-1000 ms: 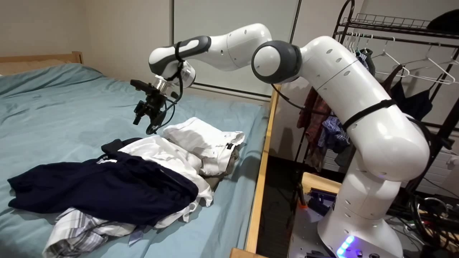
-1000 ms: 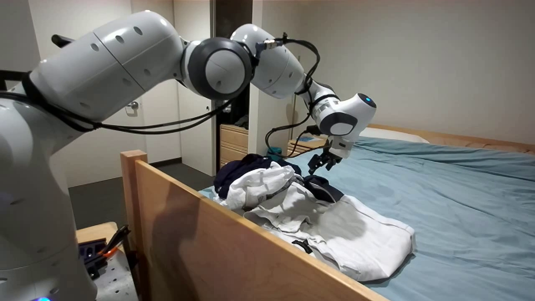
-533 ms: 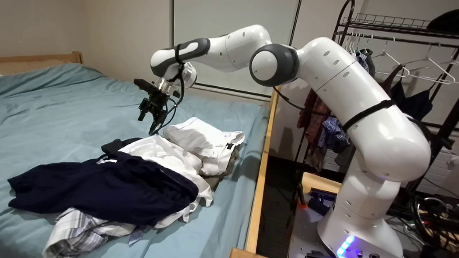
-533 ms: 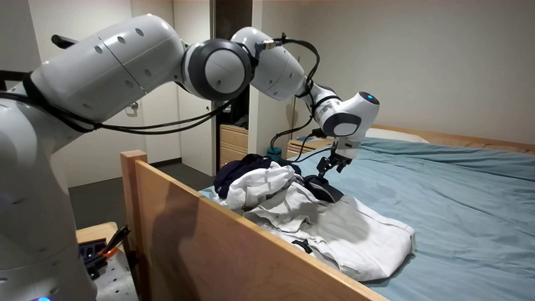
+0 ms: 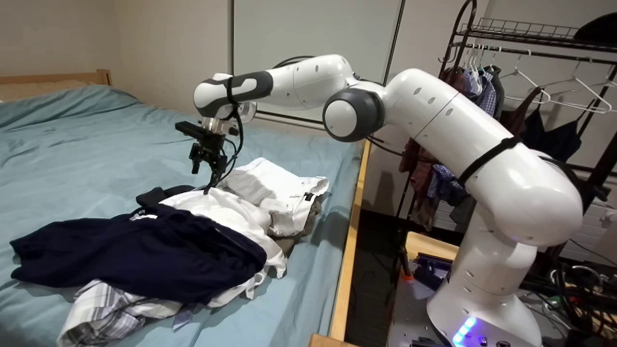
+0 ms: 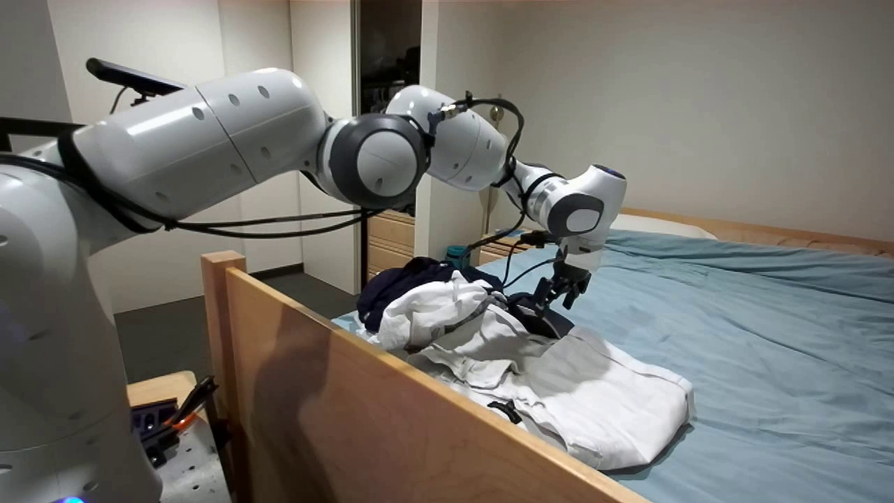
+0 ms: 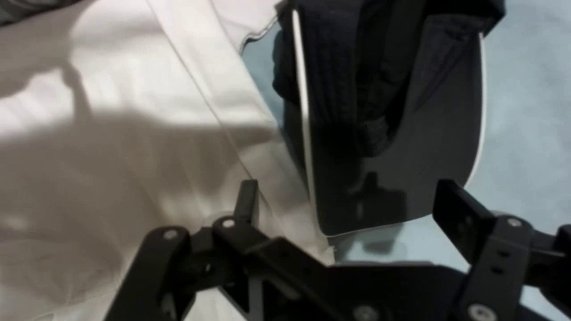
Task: Move the cap to the right
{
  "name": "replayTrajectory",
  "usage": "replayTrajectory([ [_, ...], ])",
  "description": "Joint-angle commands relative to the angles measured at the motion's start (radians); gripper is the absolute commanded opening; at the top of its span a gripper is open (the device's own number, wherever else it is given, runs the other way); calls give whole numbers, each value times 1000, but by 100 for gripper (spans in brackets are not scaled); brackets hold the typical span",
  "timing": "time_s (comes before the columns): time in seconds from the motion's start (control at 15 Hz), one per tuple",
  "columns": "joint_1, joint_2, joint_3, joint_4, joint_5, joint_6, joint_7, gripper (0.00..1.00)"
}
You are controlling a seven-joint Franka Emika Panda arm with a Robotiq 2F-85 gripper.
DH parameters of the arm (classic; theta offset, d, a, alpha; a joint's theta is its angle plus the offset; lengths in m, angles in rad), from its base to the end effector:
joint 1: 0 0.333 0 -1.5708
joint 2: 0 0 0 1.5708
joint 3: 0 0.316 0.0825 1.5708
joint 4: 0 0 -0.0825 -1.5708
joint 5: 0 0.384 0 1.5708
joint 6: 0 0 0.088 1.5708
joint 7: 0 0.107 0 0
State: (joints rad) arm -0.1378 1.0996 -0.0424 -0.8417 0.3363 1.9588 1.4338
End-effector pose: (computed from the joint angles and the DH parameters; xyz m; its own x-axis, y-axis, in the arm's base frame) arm 0.7911 -0.1069 0.2383 -0.1336 -0.9539 -0.2688 -0.9879 0.1496 -0.0399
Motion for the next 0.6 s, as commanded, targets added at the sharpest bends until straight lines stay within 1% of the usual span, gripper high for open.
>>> replayTrajectory([
  [0.0, 16, 87, -10, 153, -70, -131, 23, 100],
  [0.27, 31, 148, -1, 242, -103, -188, 7, 100],
  [0.53, 28, 194, 31, 304, -88, -211, -24, 100],
])
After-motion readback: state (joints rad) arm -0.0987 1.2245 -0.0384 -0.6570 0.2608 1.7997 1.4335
